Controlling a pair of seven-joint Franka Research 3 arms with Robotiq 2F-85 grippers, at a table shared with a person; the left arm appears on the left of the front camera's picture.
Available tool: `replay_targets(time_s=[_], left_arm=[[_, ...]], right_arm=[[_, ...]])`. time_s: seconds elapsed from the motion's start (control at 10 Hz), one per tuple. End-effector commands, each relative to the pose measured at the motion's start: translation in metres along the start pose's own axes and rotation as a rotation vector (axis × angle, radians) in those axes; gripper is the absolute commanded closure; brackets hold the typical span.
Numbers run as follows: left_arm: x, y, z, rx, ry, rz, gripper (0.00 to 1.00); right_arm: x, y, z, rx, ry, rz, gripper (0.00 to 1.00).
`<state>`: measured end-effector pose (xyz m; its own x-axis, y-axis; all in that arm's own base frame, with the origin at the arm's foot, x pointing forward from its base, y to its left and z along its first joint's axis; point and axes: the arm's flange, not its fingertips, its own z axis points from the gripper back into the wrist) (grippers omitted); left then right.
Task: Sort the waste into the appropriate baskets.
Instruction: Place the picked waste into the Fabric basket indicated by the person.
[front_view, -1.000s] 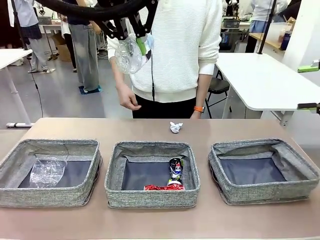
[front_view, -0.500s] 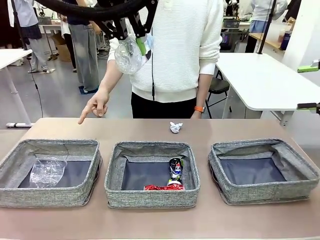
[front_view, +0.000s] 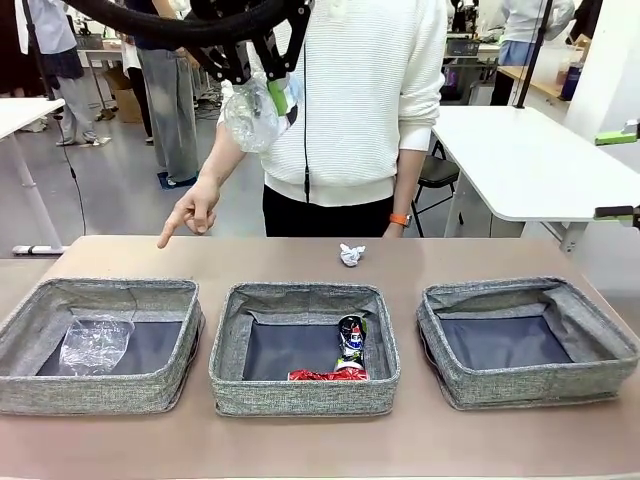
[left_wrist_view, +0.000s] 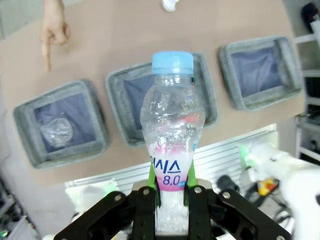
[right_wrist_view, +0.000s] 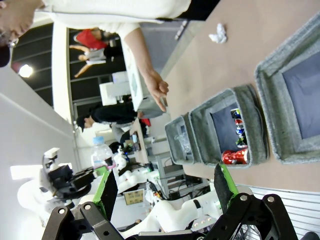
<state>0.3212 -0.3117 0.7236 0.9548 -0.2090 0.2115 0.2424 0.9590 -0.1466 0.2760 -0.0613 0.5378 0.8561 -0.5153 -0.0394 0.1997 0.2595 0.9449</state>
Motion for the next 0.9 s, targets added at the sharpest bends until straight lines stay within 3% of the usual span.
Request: replay_targets(time_s=[0.0, 0.1, 0.3, 0.4, 0.7, 0.8], left_arm=[[-0.042, 0.106, -0.032, 0.062, 0.08, -0.073, 0.78], [-0.064, 0.17, -0.058, 0.026, 0.217, -0.069, 0.78], [-0.09, 0.243, -0.089, -0.144, 0.219, 0.089, 0.78], [-0.1, 0.268, -0.107, -0.122, 0.193, 0.216, 0.78], [-0.093, 0.3, -0.148, -0.187, 0.019, 0.419, 0.78], [-0.087, 0.301, -0.155, -0.188, 0.008, 0.448, 0.78]], right_arm=[[0.0, -0.001, 0.0, 0.005, 0.002, 0.016, 0.0], [0.0, -0.001, 0.0, 0.005, 0.002, 0.016, 0.0], [0.0, -0.001, 0.0, 0.005, 0.002, 0.016, 0.0], [0.0, -0.001, 0.0, 0.005, 0.002, 0.016, 0.0], [0.0, -0.001, 0.0, 0.005, 0.002, 0.016, 0.0], [0.0, -0.001, 0.0, 0.005, 0.002, 0.016, 0.0]])
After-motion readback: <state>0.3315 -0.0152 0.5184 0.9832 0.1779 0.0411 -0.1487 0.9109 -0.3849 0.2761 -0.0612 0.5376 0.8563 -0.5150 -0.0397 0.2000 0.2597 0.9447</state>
